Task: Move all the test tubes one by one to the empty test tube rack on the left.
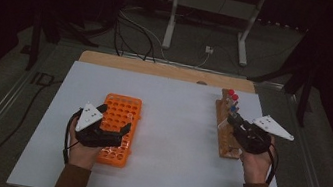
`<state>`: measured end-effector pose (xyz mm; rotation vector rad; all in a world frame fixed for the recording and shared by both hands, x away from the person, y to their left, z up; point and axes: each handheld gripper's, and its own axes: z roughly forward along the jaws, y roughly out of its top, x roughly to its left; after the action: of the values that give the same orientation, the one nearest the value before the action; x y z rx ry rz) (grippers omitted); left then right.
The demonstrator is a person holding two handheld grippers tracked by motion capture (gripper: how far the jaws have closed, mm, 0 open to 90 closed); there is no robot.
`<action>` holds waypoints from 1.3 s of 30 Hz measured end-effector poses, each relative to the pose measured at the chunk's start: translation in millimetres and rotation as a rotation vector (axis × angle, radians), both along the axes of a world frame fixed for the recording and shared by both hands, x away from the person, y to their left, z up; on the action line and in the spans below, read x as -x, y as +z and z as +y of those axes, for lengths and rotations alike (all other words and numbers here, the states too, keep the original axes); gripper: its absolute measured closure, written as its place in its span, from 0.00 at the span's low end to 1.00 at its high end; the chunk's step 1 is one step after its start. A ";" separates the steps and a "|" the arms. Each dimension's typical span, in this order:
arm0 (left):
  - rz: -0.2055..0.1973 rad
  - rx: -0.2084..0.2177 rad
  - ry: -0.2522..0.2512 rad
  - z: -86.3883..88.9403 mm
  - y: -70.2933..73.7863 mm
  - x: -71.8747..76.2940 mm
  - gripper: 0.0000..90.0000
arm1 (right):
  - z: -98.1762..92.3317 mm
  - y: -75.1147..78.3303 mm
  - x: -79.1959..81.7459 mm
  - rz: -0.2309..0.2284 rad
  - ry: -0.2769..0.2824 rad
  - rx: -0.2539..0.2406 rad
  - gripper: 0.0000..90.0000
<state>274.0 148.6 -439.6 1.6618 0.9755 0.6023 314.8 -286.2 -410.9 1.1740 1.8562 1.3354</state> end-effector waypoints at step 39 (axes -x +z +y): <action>0.016 -0.067 -0.137 -91.5 -5.0 -16.9 0.01 | 53.8 -9.5 9.4 0.082 0.210 0.022 0.85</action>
<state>290.9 57.1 -444.6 1.7792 0.8530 0.5364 305.4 -232.4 -420.4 1.0606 2.0957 1.3923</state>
